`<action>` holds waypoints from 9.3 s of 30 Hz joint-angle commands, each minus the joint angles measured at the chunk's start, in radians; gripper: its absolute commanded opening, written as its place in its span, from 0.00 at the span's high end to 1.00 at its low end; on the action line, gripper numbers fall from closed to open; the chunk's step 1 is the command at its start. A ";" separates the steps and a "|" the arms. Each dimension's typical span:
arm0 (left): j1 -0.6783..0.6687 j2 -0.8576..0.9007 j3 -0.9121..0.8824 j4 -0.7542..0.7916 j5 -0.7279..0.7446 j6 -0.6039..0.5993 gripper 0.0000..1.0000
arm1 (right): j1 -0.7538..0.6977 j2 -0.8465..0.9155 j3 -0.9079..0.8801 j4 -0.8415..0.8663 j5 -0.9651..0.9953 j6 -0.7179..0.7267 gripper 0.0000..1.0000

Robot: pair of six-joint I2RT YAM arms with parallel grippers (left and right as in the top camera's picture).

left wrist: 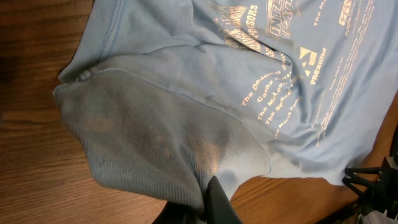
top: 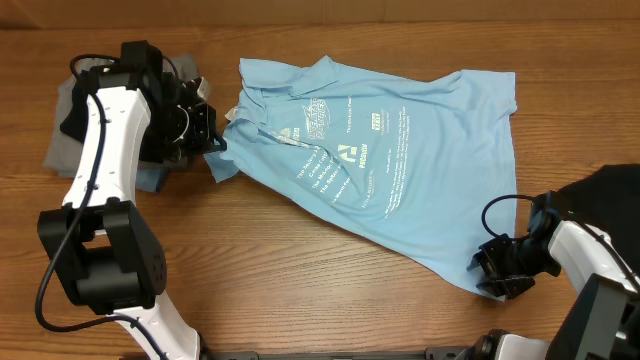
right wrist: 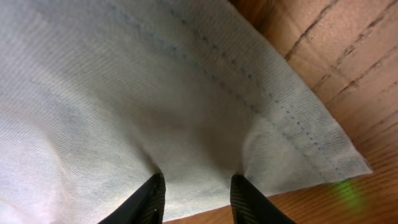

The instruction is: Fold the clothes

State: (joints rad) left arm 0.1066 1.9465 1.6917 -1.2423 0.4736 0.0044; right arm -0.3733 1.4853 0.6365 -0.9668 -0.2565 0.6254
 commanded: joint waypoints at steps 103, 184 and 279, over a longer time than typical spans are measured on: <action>-0.380 -0.103 -0.445 0.224 -0.515 -0.027 0.96 | -0.067 0.011 -0.018 0.053 -0.059 -0.189 0.32; -0.430 -0.306 -0.458 -0.238 -0.597 -0.265 0.92 | -0.225 0.011 0.030 -0.061 0.074 -0.070 0.68; -0.214 -0.135 -0.837 0.461 -0.508 -0.271 0.96 | -0.305 0.011 0.369 -0.217 -0.015 -0.287 0.52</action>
State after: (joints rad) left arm -0.1467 1.7500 0.9516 -0.8219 -0.0513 -0.1680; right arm -0.6762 1.4979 0.9901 -1.1885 -0.1848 0.4145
